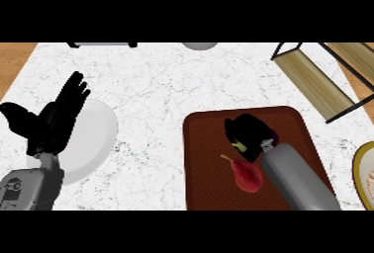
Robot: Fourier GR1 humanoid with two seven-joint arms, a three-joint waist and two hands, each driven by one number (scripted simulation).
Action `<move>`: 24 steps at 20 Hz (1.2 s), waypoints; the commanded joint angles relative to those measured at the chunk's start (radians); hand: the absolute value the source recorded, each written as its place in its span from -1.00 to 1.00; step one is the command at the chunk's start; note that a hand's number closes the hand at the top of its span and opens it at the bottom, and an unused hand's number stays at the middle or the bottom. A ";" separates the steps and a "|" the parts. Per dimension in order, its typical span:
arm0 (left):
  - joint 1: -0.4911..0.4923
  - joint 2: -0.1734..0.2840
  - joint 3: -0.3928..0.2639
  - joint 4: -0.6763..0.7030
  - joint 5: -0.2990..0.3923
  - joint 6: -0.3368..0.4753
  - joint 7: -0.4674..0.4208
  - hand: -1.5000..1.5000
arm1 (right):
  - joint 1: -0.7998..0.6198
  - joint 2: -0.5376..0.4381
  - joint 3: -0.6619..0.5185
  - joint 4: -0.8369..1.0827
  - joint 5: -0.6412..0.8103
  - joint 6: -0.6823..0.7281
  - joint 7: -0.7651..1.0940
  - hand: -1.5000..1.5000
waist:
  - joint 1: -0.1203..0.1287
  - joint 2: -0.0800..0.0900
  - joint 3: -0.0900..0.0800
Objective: Pick the eggplant from the tray and place it in the tiered shelf
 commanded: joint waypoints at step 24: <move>-0.060 0.032 0.066 0.089 0.027 -0.037 -0.004 0.00 | -0.001 0.156 -0.316 -1.112 -0.535 0.004 0.934 1.00 | -0.002 0.013 0.007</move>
